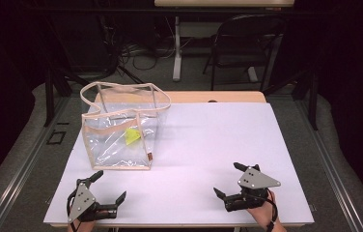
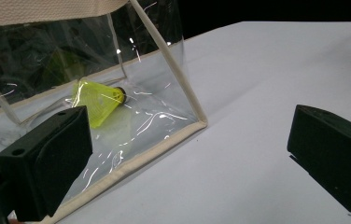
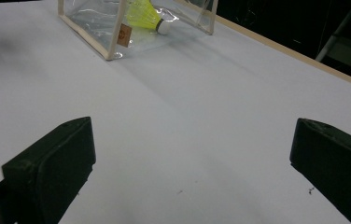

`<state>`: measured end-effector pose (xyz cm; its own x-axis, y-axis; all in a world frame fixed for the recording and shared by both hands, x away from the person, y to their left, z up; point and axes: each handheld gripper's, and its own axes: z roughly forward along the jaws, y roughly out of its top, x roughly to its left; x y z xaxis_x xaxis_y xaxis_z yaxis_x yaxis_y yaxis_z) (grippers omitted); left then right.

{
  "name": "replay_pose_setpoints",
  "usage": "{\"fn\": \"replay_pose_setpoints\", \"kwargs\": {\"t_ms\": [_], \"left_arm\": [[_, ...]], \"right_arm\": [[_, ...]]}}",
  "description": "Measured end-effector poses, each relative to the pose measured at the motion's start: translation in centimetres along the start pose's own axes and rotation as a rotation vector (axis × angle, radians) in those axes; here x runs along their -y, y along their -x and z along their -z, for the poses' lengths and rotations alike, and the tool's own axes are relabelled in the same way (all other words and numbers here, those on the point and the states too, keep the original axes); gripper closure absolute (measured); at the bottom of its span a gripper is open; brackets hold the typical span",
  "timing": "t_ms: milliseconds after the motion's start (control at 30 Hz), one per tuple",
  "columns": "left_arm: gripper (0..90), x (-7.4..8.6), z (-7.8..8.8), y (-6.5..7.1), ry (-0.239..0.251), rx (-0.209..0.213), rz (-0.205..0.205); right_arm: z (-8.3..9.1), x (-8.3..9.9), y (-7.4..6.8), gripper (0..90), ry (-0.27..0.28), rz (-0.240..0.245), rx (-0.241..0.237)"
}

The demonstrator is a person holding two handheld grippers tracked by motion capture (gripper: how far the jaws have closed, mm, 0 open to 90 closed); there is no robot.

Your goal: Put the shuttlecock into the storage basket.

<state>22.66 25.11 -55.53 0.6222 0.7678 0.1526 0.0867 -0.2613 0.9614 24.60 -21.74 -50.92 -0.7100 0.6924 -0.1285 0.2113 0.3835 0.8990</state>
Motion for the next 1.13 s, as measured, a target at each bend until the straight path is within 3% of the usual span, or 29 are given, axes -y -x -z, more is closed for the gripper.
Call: {"fn": "replay_pose_setpoints", "kwargs": {"t_ms": [333,567,733,967,1133], "left_arm": [[0.0,0.0,0.0,0.0,-0.001,-0.002,0.001],[0.0,0.0,0.0,0.0,-0.006,0.006,-0.002],[0.1,0.0,-0.2,-0.1,-0.007,0.009,-0.003],[0.0,0.1,-0.2,0.0,-0.01,0.018,-0.004],[0.1,0.0,-0.3,-0.1,-0.019,0.02,-0.007]], "right_arm": [[0.5,1.9,0.3,0.0,0.018,0.017,0.012],[1.0,3.2,0.6,0.0,0.07,0.017,0.009],[1.1,4.1,0.4,0.0,0.062,0.055,0.025],[1.4,4.7,0.0,0.0,0.069,0.07,0.042],[1.4,4.6,0.0,0.0,0.078,0.066,0.029]]}}
